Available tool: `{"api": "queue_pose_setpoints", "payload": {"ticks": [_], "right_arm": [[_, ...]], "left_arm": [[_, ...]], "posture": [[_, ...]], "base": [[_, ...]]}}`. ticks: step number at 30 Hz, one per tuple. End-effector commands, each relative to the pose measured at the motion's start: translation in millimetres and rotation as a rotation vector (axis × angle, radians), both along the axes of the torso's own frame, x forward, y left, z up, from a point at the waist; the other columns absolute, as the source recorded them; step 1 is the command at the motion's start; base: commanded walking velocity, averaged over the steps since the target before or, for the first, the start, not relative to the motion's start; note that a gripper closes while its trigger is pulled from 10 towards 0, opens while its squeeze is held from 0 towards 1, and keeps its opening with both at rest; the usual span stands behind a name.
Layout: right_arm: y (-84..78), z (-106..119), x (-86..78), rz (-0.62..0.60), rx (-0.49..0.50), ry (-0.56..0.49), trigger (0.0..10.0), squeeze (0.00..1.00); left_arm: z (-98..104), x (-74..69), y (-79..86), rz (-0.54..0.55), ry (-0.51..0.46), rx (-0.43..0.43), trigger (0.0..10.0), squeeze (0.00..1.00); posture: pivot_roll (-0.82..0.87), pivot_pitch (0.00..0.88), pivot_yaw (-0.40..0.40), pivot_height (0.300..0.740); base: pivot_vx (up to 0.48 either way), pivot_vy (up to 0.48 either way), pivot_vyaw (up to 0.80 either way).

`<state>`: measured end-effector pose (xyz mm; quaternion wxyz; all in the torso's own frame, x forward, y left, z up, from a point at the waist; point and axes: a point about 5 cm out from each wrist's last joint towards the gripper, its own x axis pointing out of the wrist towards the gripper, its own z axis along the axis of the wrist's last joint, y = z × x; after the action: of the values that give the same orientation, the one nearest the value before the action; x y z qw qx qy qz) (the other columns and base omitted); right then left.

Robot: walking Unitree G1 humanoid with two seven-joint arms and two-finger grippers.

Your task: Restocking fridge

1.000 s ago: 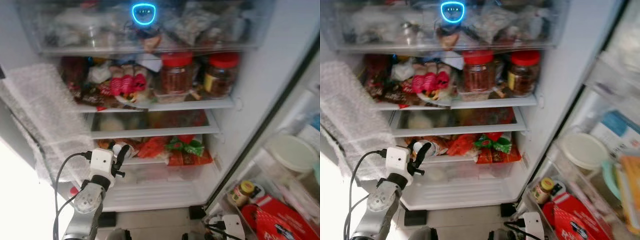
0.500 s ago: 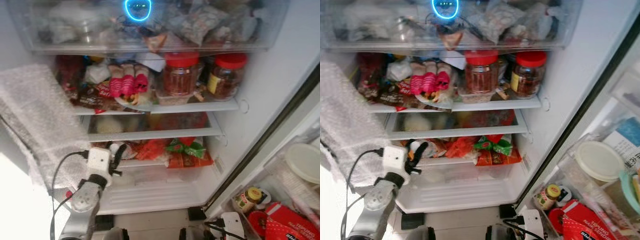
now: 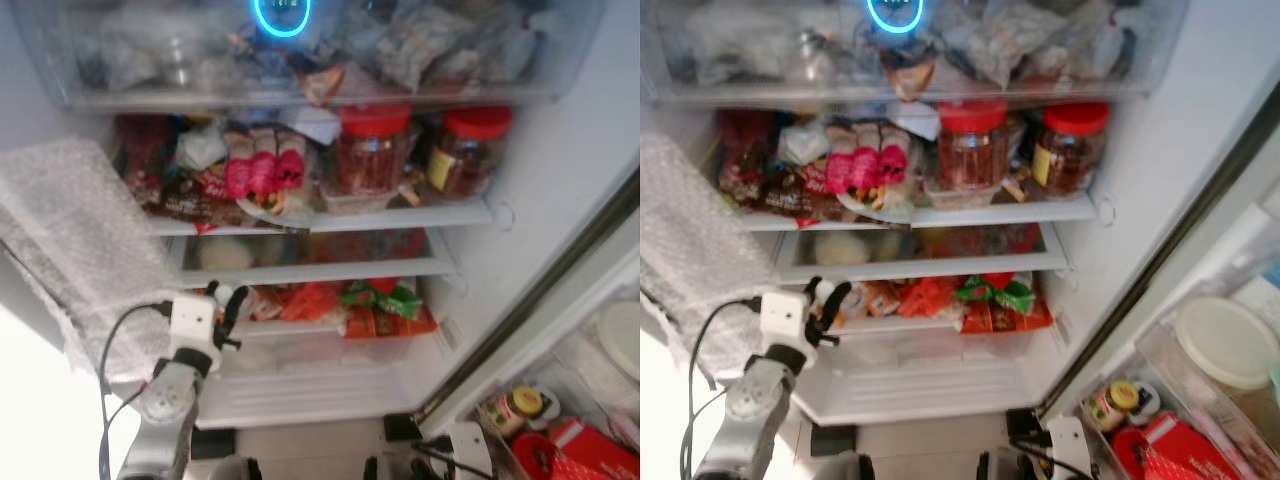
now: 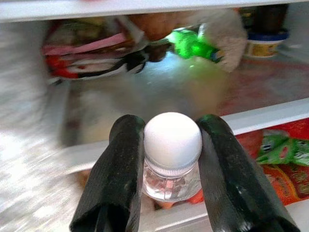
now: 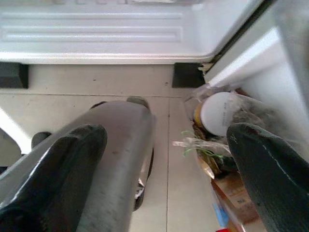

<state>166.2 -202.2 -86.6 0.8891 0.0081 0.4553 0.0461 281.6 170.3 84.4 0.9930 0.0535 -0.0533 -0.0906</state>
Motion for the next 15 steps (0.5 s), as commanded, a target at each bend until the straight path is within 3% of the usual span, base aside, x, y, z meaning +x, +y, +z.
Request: {"api": "queue_pose_setpoints", "payload": {"ticks": [1,15], "right_arm": [[1.3,-5.3,-11.1,0.006,0.004,0.046,10.0,0.0],[1.2,-4.6,-9.5,0.024,-0.01,0.042,10.0,0.0]], "left_arm": [[3.5,-0.8,2.4,0.005,-0.019,-0.003,10.0,0.0],[5.0,1.1,0.1,-0.004,-0.021,-0.007,10.0,0.0]], "posture": [[-0.09,0.078,-0.022,0.648],[-0.09,0.073,-0.023,0.648]], "base": [[0.244,0.0,0.0],[0.245,0.0,0.0]]}}
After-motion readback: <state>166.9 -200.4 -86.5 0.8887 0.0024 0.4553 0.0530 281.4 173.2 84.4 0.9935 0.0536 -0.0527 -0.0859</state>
